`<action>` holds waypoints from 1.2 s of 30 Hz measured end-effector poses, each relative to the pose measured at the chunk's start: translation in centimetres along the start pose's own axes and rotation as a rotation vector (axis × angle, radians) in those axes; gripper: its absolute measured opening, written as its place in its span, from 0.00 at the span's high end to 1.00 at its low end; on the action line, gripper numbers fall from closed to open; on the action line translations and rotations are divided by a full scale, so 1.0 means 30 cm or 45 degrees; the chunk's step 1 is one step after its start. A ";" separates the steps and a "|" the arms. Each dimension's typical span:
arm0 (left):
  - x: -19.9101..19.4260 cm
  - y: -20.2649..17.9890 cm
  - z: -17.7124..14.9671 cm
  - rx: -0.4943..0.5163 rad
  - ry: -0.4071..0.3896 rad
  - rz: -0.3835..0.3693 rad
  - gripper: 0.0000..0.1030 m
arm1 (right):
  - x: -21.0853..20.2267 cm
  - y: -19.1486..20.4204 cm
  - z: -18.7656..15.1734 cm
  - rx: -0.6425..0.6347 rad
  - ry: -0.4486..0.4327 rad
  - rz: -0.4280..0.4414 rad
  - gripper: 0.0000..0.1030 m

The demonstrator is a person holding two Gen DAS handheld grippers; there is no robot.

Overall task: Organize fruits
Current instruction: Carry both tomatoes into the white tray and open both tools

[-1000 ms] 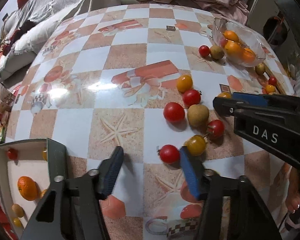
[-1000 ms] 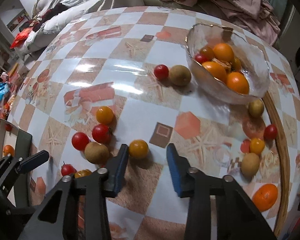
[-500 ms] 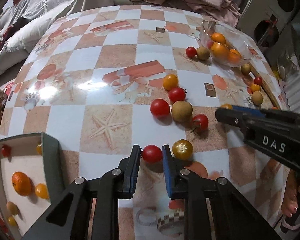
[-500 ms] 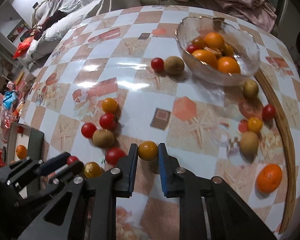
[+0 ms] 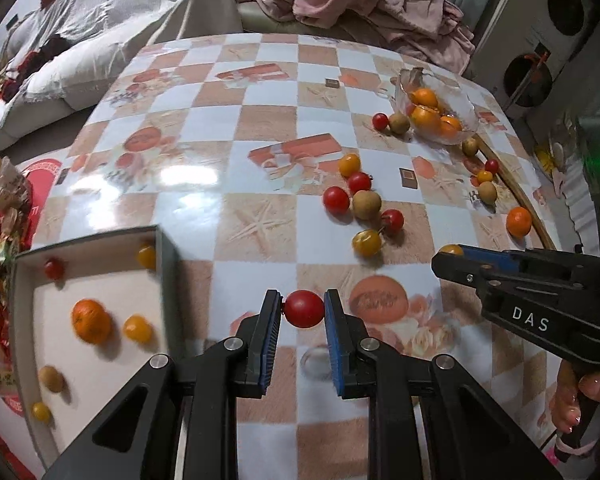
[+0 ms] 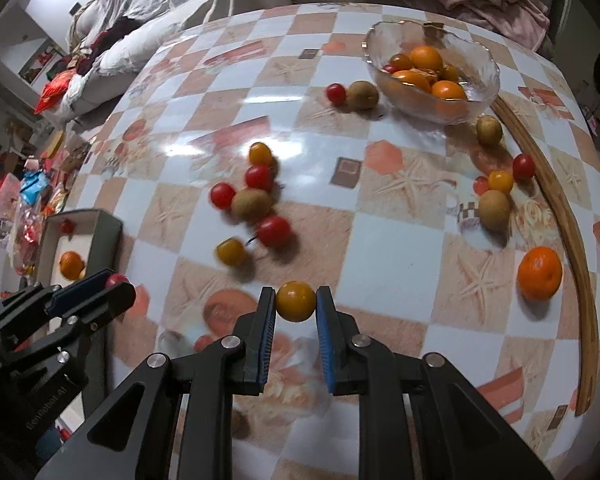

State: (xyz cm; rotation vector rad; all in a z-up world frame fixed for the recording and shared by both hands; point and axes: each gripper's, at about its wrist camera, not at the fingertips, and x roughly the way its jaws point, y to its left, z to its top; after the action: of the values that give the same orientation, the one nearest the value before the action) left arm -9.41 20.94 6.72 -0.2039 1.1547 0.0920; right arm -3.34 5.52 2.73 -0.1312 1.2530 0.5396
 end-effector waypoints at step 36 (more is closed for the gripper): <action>-0.173 0.605 -0.418 -0.467 0.064 0.277 0.77 | 0.126 0.777 -0.061 -0.471 0.156 0.213 0.78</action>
State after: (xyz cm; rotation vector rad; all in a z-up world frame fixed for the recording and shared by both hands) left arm -25.99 36.27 4.56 -0.4059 1.2013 0.4951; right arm -14.78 26.26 3.16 -0.3768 1.2793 0.9182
